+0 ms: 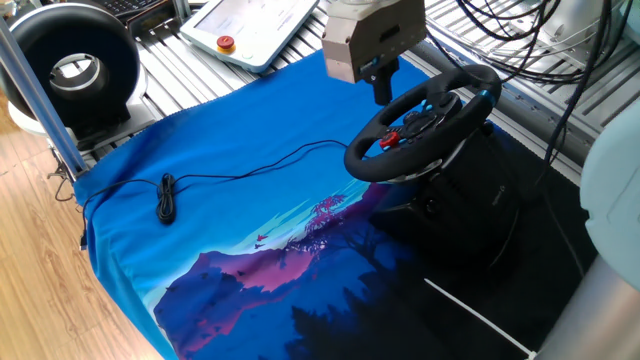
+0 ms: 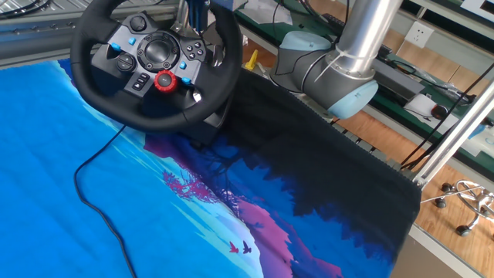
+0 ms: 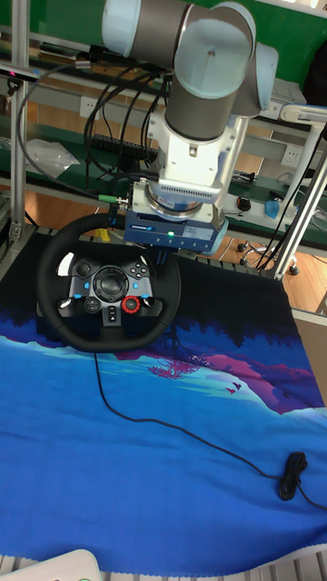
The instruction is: Rotate the steering wheel 90 degrees clockwise
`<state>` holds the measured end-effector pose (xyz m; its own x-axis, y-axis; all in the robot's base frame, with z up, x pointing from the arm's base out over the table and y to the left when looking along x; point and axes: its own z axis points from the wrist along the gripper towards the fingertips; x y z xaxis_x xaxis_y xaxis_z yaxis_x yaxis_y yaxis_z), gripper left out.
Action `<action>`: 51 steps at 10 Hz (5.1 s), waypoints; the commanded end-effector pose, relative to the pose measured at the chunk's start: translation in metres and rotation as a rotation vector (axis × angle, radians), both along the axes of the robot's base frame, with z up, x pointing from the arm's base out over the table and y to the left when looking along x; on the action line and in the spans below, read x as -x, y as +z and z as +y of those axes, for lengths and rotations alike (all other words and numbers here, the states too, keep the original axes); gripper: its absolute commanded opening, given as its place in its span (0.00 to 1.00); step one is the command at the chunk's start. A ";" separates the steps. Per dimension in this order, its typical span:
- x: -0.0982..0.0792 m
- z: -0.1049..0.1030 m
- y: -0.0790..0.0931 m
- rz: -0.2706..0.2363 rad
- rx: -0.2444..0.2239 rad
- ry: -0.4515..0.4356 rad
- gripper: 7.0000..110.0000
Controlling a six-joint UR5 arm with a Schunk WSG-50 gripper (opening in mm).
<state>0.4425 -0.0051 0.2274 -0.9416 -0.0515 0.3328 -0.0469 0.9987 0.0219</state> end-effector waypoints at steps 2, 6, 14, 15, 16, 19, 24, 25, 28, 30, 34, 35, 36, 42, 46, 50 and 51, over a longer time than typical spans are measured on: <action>-0.023 0.009 -0.031 -0.068 0.002 -0.010 0.00; -0.038 -0.019 -0.037 -0.119 0.084 0.016 0.00; -0.011 0.000 -0.020 -0.005 -0.016 -0.010 0.00; -0.005 0.000 -0.013 0.020 -0.015 -0.013 0.00; 0.000 0.002 -0.008 0.037 -0.015 -0.020 0.00; -0.003 0.007 -0.012 0.023 -0.032 -0.020 0.00; 0.008 0.016 -0.007 0.068 -0.081 0.012 0.00; 0.015 0.018 -0.004 0.102 -0.095 0.020 0.00; 0.050 0.013 0.016 0.260 -0.078 0.022 0.00; 0.051 0.009 0.016 0.266 -0.064 0.028 0.00; 0.043 0.001 0.000 0.262 -0.042 0.066 0.00; 0.039 0.007 -0.021 0.267 -0.048 0.076 0.00; 0.034 0.010 -0.041 0.266 -0.016 0.077 0.00; 0.044 0.011 -0.055 0.302 -0.013 0.116 0.00; 0.060 0.008 -0.048 0.357 -0.048 0.157 0.00; 0.053 0.009 -0.061 0.356 -0.044 0.155 0.00; 0.050 0.011 -0.066 0.350 -0.048 0.156 0.00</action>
<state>0.3881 0.0015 0.1701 -0.7485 -0.1985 0.6327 -0.1799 0.9791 0.0943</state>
